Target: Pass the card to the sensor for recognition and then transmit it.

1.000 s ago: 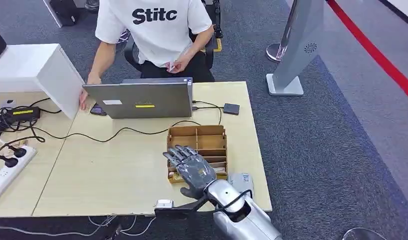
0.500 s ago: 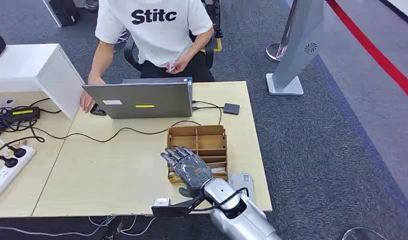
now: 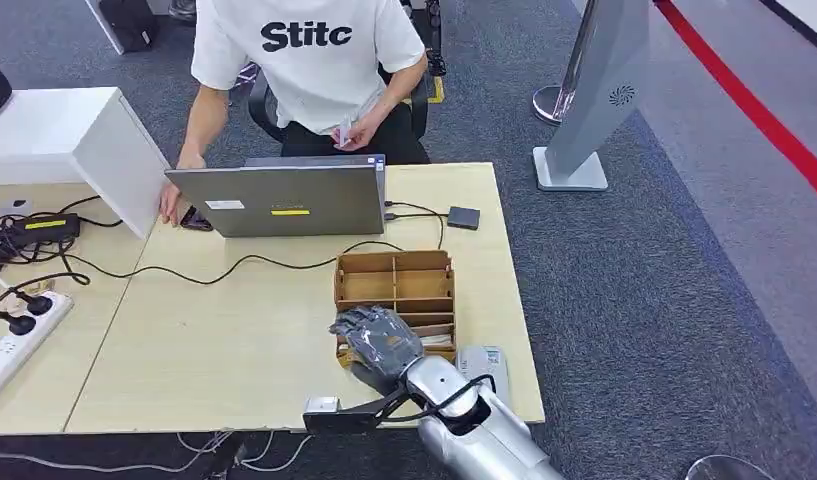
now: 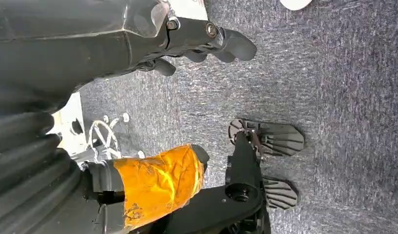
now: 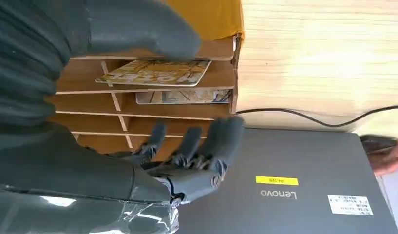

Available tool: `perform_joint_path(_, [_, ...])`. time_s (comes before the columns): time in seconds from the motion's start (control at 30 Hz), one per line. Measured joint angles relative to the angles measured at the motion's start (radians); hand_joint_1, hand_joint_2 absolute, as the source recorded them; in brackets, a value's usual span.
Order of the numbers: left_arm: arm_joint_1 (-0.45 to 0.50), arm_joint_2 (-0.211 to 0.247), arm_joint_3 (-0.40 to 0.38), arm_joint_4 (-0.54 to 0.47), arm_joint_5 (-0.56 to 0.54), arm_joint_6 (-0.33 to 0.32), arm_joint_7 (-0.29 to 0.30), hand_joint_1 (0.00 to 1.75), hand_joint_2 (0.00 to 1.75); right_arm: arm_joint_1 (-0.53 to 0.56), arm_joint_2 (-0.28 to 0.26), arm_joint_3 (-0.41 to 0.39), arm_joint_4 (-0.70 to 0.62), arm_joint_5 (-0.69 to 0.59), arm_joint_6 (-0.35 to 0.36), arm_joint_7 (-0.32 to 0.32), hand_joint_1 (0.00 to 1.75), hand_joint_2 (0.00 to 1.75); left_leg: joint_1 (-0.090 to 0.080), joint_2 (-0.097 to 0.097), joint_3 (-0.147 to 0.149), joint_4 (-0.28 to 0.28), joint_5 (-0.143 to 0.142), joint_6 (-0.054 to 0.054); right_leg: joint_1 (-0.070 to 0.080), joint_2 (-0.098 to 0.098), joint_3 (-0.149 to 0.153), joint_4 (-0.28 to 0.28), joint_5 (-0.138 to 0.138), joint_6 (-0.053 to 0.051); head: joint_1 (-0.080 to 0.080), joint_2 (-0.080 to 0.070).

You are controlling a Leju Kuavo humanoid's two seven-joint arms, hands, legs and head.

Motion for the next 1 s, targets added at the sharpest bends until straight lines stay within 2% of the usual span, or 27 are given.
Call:
perform_joint_path(0.03, [0.000, 0.000, 0.000, 0.000, 0.000, 0.000, 0.000, 0.00, 1.75, -0.001, 0.000, -0.003, 0.004, 0.000, -0.005, 0.000, 1.62, 1.75, 0.000, 0.000, 0.000, 0.000, 0.000, 0.000, 0.000, 0.000, 0.000, 0.000, 0.000, 0.000, 0.000, 0.000])
perform_joint_path(0.1, [0.000, 0.000, 0.000, 0.000, 0.001, 0.001, 0.000, 0.00, 1.75, -0.001, 0.002, -0.011, 0.012, 0.000, -0.010, 0.000, 1.75, 1.75, 0.000, 0.000, 0.000, 0.000, 0.000, 0.000, 0.000, 0.000, 0.000, 0.000, 0.000, 0.000, 0.000, 0.000])
perform_joint_path(0.43, [0.000, 0.000, 0.000, 0.000, 0.003, 0.000, 0.000, 0.00, 1.75, -0.002, 0.003, -0.034, 0.032, 0.001, -0.018, 0.006, 1.75, 1.75, 0.000, 0.000, 0.000, 0.000, 0.000, 0.000, 0.000, 0.000, 0.000, 0.000, 0.000, 0.000, 0.000, 0.000])
perform_joint_path(0.6, [0.001, 0.000, 0.000, 0.000, 0.007, -0.002, -0.003, 0.00, 1.75, 0.003, 0.002, -0.047, 0.030, 0.013, -0.031, 0.030, 1.75, 1.75, 0.000, 0.000, 0.000, 0.000, 0.000, 0.000, 0.000, 0.000, 0.000, 0.000, 0.000, 0.000, 0.000, 0.000])
perform_joint_path(0.73, [0.009, 0.002, 0.000, 0.000, 0.013, -0.005, -0.011, 0.00, 1.75, 0.026, -0.008, -0.067, -0.036, 0.007, -0.027, 0.053, 1.75, 1.75, 0.000, 0.000, 0.000, 0.000, 0.000, 0.000, 0.000, 0.000, 0.000, 0.000, 0.000, 0.000, 0.000, 0.000])
perform_joint_path(1.0, [0.029, 0.010, 0.000, 0.000, 0.021, -0.007, -0.020, 0.00, 1.75, 0.035, -0.027, -0.070, -0.253, -0.059, -0.009, 0.121, 1.75, 1.75, 0.000, 0.000, 0.000, 0.000, 0.000, 0.000, 0.000, 0.000, -0.001, 0.000, 0.000, 0.000, 0.000, 0.000])
